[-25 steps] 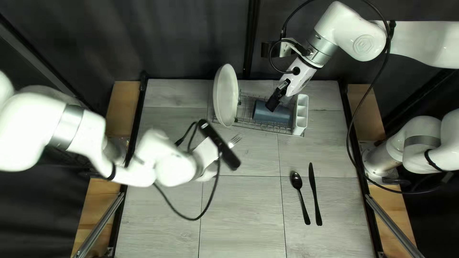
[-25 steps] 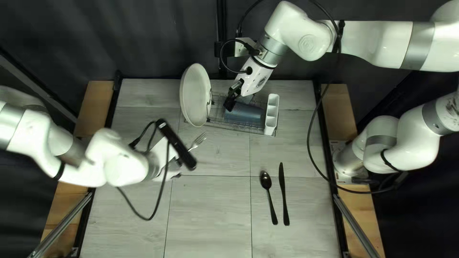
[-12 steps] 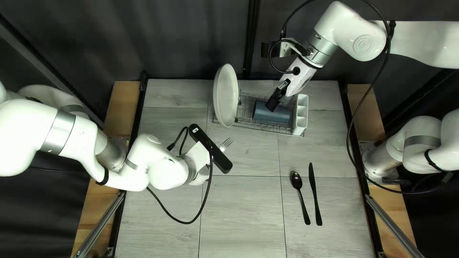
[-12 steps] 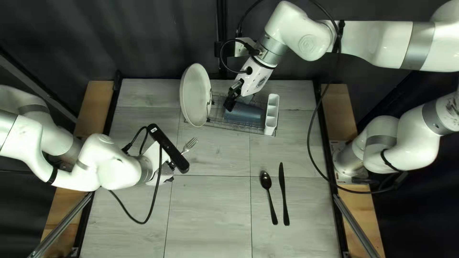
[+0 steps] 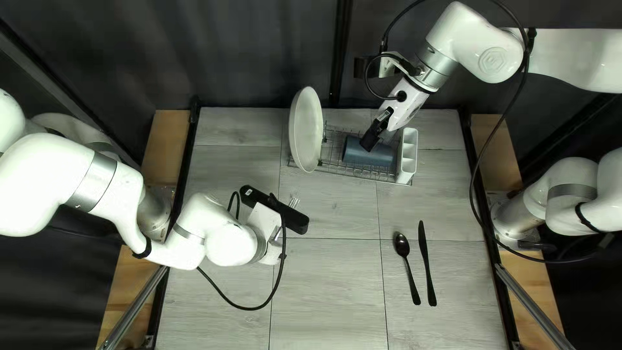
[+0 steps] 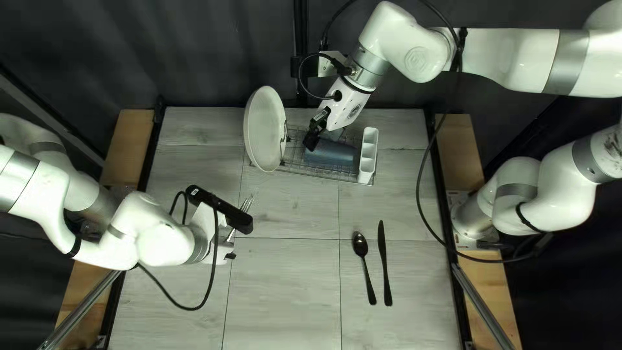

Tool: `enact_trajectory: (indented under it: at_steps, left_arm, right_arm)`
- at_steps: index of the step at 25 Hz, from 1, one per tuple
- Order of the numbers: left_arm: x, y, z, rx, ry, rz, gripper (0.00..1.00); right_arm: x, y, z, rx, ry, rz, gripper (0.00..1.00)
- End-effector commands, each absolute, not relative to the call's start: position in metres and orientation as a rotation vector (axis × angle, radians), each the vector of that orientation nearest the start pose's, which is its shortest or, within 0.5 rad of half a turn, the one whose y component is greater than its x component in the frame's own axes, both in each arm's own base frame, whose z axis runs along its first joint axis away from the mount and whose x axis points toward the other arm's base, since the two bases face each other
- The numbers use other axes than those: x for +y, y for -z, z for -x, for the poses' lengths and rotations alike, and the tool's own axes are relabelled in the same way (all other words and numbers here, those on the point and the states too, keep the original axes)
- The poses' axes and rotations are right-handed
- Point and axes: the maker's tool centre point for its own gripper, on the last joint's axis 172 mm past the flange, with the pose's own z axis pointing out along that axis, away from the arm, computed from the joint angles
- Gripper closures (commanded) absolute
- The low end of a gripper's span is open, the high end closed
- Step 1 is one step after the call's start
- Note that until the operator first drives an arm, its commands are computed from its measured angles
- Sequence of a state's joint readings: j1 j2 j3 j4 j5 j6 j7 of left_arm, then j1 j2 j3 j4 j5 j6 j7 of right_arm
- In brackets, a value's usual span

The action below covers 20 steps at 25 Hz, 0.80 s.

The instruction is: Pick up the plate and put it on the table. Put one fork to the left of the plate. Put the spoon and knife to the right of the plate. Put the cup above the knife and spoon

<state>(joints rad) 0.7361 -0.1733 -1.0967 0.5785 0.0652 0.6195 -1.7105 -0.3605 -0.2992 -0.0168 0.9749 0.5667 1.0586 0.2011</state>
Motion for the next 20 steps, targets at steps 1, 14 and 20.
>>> enact_trajectory:
  at_steps: [1, 14, 20]
  left_arm:
    - [-0.126, -0.053, -0.35, -2.09, 0.197, 2.319, 1.0]
    - [-0.144, -0.023, -0.341, -2.269, 0.122, 2.27, 1.0]
    - [-0.142, -0.019, -0.339, -2.304, 0.11, 2.259, 1.0]
  right_arm:
    - [-0.069, -0.32, -0.462, 1.028, 0.341, 2.405, 0.0]
    - [-0.069, -0.32, -0.462, 1.028, 0.341, 2.405, 0.0]
    - [-0.069, -0.32, -0.462, 1.028, 0.341, 2.405, 0.0]
